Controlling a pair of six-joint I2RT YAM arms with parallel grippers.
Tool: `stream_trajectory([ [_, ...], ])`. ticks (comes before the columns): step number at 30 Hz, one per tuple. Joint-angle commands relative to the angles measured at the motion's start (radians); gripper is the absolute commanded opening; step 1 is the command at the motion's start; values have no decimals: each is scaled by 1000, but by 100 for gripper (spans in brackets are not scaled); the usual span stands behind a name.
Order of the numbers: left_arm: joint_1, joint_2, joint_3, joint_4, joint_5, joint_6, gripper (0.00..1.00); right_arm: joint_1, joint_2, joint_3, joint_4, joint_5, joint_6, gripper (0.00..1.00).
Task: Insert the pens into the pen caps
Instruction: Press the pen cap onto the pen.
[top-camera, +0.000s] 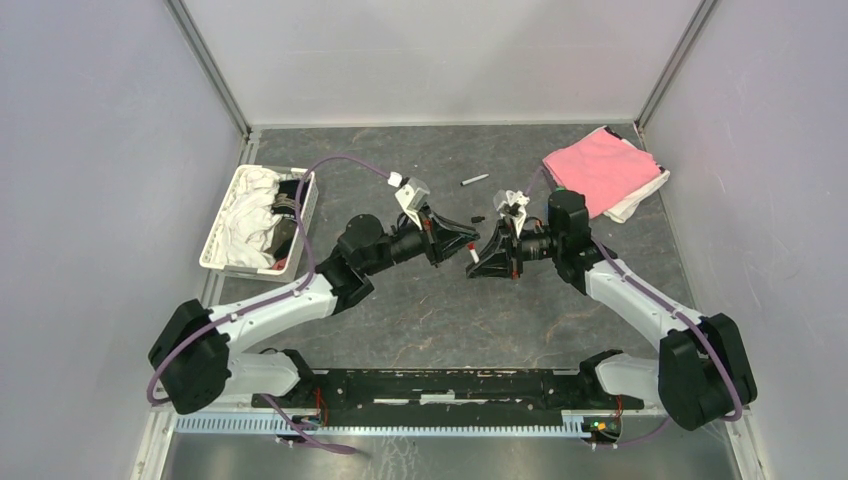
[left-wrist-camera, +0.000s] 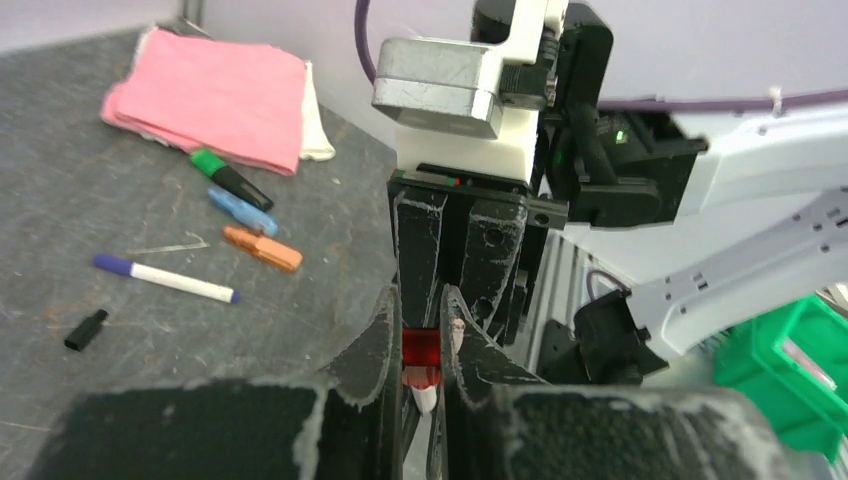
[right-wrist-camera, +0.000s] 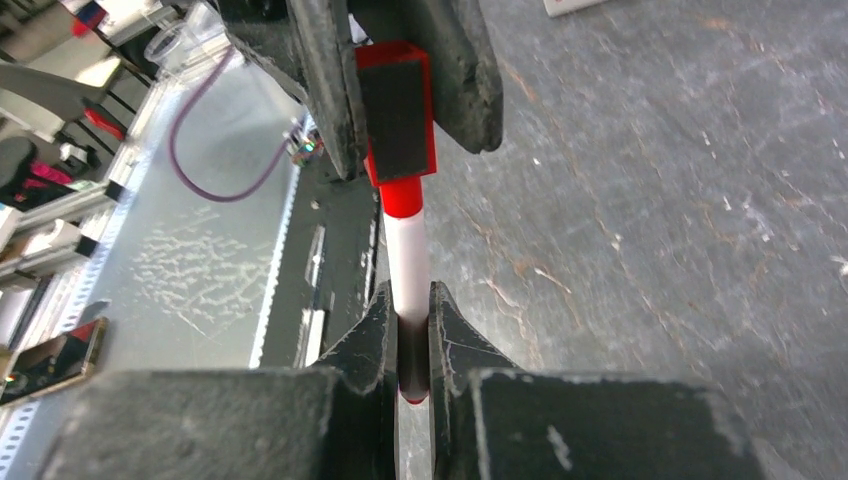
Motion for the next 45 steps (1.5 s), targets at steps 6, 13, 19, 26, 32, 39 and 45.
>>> stream_trajectory([
  [6, -151, 83, -82, -598, 200, -18, 2, -23, -55, 213, 130, 242, -56, 0],
  [13, -250, 42, -200, -436, -69, -84, 2, -30, -18, 190, 407, 230, 208, 0],
  [19, -276, 141, -321, -8, 36, -317, 2, -26, -19, 164, 466, 242, 242, 0],
  [26, -286, 190, -230, -412, 97, -168, 2, 2, -38, 328, -75, 363, -210, 0],
  [32, -287, 188, -276, -353, 315, -154, 2, 11, -35, 277, 112, 220, -91, 0],
  [39, -287, 112, -317, -290, 176, -87, 2, -7, -31, 251, 207, 223, 63, 0],
  [45, -282, -4, -278, -328, -68, -147, 3, 0, -38, 266, 30, 250, -98, 0],
])
